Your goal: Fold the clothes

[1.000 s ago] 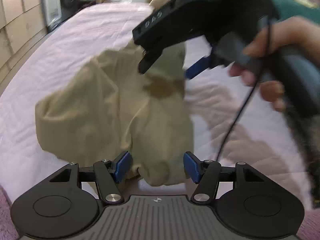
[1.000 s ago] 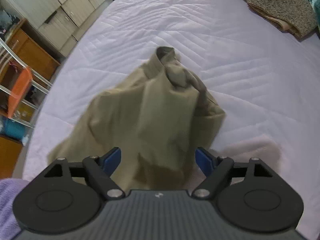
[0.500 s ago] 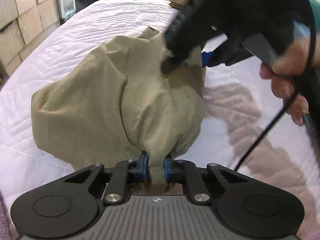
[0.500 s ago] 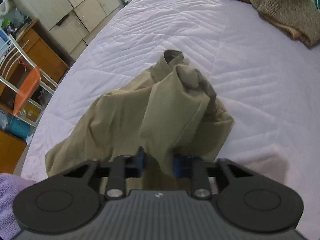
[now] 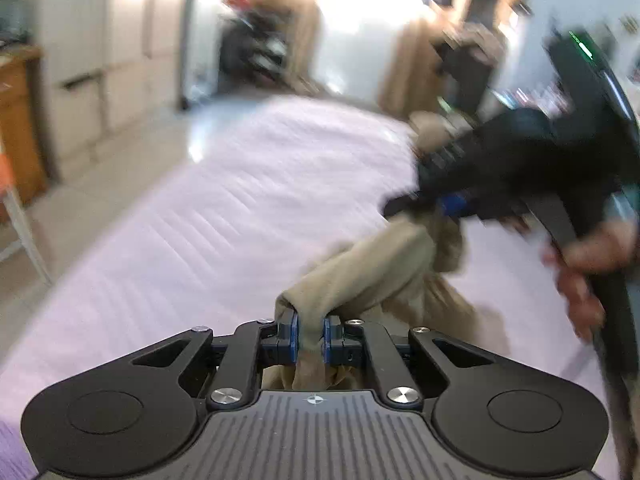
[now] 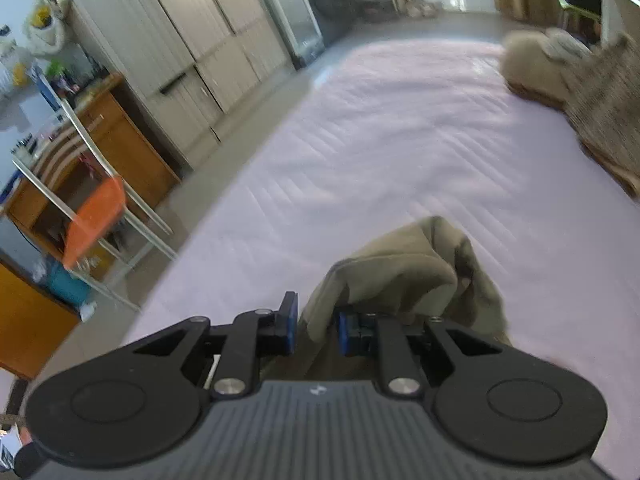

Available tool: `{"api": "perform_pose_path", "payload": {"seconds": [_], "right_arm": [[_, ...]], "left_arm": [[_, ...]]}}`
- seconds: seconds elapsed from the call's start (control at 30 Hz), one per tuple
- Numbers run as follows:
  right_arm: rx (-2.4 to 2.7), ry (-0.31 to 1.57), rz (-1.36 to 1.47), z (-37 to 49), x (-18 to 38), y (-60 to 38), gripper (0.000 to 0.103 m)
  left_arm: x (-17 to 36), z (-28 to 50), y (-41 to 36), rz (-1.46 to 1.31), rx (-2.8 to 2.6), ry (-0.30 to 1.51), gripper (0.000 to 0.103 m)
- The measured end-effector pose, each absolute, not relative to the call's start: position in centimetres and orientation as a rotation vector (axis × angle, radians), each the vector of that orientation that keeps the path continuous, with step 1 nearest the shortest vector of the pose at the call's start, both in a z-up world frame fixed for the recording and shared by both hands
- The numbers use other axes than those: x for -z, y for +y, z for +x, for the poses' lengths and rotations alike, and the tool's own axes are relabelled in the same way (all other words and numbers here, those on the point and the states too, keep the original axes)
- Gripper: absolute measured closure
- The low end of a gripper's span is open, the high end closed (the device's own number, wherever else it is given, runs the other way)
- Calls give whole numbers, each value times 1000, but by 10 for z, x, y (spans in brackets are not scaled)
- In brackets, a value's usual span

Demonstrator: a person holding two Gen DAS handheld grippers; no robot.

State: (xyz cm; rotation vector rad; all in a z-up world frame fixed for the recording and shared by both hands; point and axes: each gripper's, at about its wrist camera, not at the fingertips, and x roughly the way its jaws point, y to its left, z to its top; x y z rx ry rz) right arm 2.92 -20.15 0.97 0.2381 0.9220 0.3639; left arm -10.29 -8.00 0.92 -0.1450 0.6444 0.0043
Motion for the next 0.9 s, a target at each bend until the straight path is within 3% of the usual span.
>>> {"api": "perform_pose_path", "payload": {"seconds": [0.17, 0.23, 0.27, 0.3, 0.37, 0.4, 0.63, 0.73, 0.9], "right_arm": [[-424, 904, 223, 84, -13, -141, 82], [-429, 935, 223, 105, -1, -118, 75], [-431, 958, 216, 114, 8, -106, 66], [-429, 977, 198, 120, 15, -97, 47], [-426, 1004, 145, 124, 27, -86, 32], [-434, 1012, 127, 121, 29, -85, 29], [-361, 1075, 221, 70, 15, -172, 21], [-210, 1099, 331, 30, 21, -238, 14], [61, 1126, 576, -42, 66, -329, 12]], "left_arm": [[-4, -58, -27, -131, -165, 632, 91], [1, -40, -5, -123, -228, 639, 89], [6, -32, 4, -118, -250, 662, 88], [14, -25, 12, -112, -267, 695, 85], [27, -12, 29, -107, -301, 756, 82], [33, -8, 39, -113, -316, 779, 81], [25, -3, 85, -247, -369, 825, 76], [1, -36, 65, -263, -278, 840, 76], [-22, -95, 5, -269, -96, 904, 70]]}}
